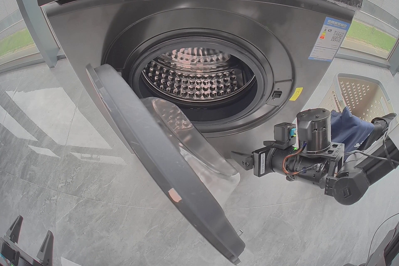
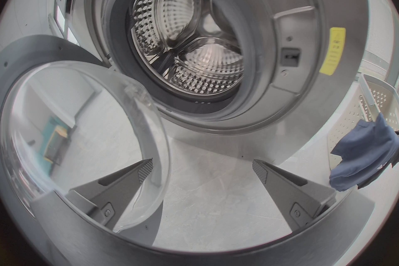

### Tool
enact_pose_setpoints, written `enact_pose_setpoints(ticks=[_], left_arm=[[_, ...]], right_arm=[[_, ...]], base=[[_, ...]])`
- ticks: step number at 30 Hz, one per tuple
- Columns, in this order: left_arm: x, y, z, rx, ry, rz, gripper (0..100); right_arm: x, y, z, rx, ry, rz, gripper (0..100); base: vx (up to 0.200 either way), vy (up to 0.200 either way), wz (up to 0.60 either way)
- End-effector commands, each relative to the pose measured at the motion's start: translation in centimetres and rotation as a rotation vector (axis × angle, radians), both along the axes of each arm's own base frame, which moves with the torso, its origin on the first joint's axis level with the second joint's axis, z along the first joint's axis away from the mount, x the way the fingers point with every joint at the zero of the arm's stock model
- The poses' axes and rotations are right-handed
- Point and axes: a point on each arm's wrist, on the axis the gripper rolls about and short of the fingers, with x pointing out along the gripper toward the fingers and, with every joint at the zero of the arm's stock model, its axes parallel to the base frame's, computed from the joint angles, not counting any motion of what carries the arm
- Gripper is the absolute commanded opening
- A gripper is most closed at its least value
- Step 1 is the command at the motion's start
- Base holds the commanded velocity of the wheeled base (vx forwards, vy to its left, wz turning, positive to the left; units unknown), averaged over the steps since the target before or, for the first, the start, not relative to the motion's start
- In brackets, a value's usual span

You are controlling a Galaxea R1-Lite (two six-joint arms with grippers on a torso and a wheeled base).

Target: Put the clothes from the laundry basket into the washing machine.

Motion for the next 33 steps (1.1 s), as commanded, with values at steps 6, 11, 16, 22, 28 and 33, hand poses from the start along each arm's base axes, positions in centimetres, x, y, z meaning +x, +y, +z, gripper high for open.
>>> enact_pose_setpoints(ticks=[6,11,16,22,28,33], left_arm=[[0.0,0.0,-0.5,0.000,0.006,0.001,100],[0.0,0.0,-0.5,0.000,0.006,0.001,100],[0.0,0.0,-0.5,0.002,0.006,0.001,100],[0.0,0.0,-0.5,0.002,0.006,0.002,100],[0.0,0.0,-0.5,0.002,0.006,0.001,100],[0.0,0.0,-0.5,0.000,0.006,0.002,100]], right_arm=[[-2.8,3.1,-1.7,-0.031,0.051,0.124,100],[-3.8,4.0,-1.6,-0.015,0.043,0.160,100],[-3.2,4.1,-1.4,0.014,0.022,0.140,100],[-2.2,4.8,-2.0,0.020,0.015,0.133,100],[-1.0,5.9,-2.6,0.017,0.011,0.135,100],[-0.8,7.1,-3.3,0.010,0.013,0.156,100]], base=[[0.000,0.000,0.00],[0.000,0.000,0.00],[0.000,0.000,0.00],[-0.167,0.000,0.00],[-0.200,0.000,0.00],[-0.200,0.000,0.00]])
